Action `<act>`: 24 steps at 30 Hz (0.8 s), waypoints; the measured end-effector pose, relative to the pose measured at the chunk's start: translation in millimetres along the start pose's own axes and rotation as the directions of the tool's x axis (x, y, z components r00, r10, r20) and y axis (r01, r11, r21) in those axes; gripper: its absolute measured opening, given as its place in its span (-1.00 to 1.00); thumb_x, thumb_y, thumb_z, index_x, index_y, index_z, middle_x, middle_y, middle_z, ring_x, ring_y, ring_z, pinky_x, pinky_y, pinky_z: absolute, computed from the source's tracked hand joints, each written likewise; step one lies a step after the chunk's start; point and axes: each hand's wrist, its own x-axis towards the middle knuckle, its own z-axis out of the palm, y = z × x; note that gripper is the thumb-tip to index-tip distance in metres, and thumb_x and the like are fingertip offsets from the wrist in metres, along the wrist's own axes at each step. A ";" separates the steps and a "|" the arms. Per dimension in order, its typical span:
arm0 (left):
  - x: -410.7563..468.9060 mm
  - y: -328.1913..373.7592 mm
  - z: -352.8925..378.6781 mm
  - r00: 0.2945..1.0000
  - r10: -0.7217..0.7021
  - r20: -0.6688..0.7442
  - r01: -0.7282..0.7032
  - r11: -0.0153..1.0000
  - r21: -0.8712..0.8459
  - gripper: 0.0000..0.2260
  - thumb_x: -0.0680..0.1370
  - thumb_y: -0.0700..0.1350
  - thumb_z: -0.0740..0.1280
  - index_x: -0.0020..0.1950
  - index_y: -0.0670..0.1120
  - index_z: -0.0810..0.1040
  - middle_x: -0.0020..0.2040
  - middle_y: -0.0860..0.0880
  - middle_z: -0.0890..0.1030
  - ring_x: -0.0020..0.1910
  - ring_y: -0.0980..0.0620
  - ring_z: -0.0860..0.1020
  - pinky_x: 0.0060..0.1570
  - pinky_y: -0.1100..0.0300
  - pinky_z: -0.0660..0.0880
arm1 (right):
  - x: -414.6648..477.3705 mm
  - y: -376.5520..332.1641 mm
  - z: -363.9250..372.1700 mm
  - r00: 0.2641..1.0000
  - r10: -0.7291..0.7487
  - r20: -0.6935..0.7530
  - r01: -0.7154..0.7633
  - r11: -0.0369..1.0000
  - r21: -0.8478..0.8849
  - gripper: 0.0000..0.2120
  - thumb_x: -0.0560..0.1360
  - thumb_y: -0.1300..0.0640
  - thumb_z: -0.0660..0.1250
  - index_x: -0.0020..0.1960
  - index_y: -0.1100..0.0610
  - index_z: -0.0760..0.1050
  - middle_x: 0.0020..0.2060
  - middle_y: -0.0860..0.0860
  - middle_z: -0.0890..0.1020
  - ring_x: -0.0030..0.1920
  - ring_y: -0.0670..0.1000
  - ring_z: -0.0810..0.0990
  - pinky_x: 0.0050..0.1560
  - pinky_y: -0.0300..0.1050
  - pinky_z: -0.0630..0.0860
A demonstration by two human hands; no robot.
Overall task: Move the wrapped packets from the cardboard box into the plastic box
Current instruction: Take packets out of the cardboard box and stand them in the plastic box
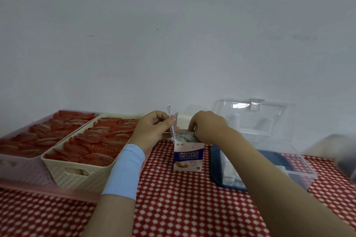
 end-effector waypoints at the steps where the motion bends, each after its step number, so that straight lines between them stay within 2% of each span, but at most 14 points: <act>1: 0.0 0.5 1.2 1.000 0.005 0.005 -0.005 1.000 0.013 -0.83 0.52 -0.17 0.46 -0.12 -0.22 0.51 -0.14 -0.17 0.68 -0.08 -0.14 0.72 -0.09 0.00 0.66 | -1.5 1.9 -3.2 0.999 0.008 -0.050 -0.007 1.000 0.015 -0.75 0.53 0.22 0.34 0.09 -0.07 0.65 0.01 -0.10 0.67 0.00 -0.03 0.62 -0.04 -0.11 0.60; 4: -0.1 1.9 5.3 1.000 0.018 0.015 -0.019 0.998 0.054 -0.83 0.52 -0.14 0.45 -0.17 -0.18 0.52 -0.04 -0.21 0.71 -0.07 -0.12 0.72 0.02 -0.08 0.62 | -6.7 8.1 -13.4 0.982 0.023 -0.186 -0.014 0.999 0.051 -0.71 0.56 0.22 0.29 0.17 -0.09 0.61 0.06 -0.12 0.67 0.06 -0.04 0.61 0.00 -0.11 0.57; 10: -1.5 5.4 17.1 0.994 0.077 -0.080 -0.072 0.996 0.060 -0.84 0.52 -0.15 0.47 -0.15 -0.18 0.53 -0.01 -0.16 0.70 -0.11 -0.09 0.72 0.00 -0.05 0.64 | -16.7 15.6 -23.9 0.966 0.044 -0.255 0.019 0.971 0.238 -0.70 0.57 0.25 0.23 0.14 0.02 0.67 0.04 -0.03 0.71 0.02 0.01 0.64 0.03 -0.06 0.60; 13: -2.5 6.6 19.9 0.982 0.139 -0.126 -0.125 0.986 0.113 -0.84 0.51 -0.16 0.47 -0.16 -0.20 0.54 -0.02 -0.11 0.70 -0.15 -0.05 0.72 -0.10 0.06 0.65 | -18.0 16.4 -20.7 0.969 0.049 -0.243 0.028 0.952 0.303 -0.73 0.57 0.24 0.27 0.14 0.04 0.68 0.05 -0.03 0.71 -0.04 -0.07 0.59 -0.03 -0.18 0.56; 16: -3.8 8.0 22.6 0.970 0.182 -0.159 -0.160 0.977 0.140 -0.84 0.50 -0.18 0.48 -0.17 -0.20 0.54 -0.10 -0.05 0.71 -0.18 -0.01 0.72 -0.19 0.15 0.63 | -18.0 20.4 -22.1 0.903 0.154 -0.402 0.038 0.902 0.430 -0.76 0.58 0.24 0.26 0.11 0.07 0.67 -0.02 -0.05 0.69 -0.10 -0.10 0.55 -0.08 -0.28 0.46; 19: -2.5 7.3 20.9 0.958 0.204 -0.204 -0.174 0.972 0.156 -0.84 0.50 -0.18 0.48 -0.20 -0.17 0.54 -0.22 0.01 0.71 -0.21 0.05 0.71 -0.22 0.19 0.61 | -19.5 22.2 -28.0 0.859 0.208 -0.469 0.088 0.840 0.535 -0.78 0.60 0.24 0.26 0.11 0.09 0.66 -0.10 -0.09 0.61 -0.12 -0.10 0.54 -0.18 -0.38 0.38; 22: 1.0 8.0 16.5 0.939 0.232 -0.252 -0.202 0.969 0.139 -0.84 0.51 -0.15 0.48 -0.20 -0.15 0.54 -0.18 -0.01 0.72 -0.14 -0.03 0.72 -0.12 0.04 0.65 | -24.7 21.3 -39.9 0.806 0.246 -0.538 0.172 0.772 0.611 -0.82 0.60 0.25 0.27 0.06 0.09 0.64 -0.11 -0.07 0.63 -0.17 -0.07 0.58 -0.15 -0.33 0.46; 24: 1.7 11.2 15.1 0.948 0.206 -0.244 -0.191 0.978 0.083 -0.85 0.51 -0.17 0.47 -0.19 -0.16 0.54 -0.16 -0.04 0.73 -0.11 -0.06 0.72 -0.06 0.02 0.65 | -30.0 22.3 -52.1 0.837 0.220 -0.501 0.234 0.684 0.691 -0.83 0.59 0.29 0.29 -0.02 0.09 0.62 -0.15 -0.02 0.67 -0.19 0.02 0.66 -0.14 -0.17 0.62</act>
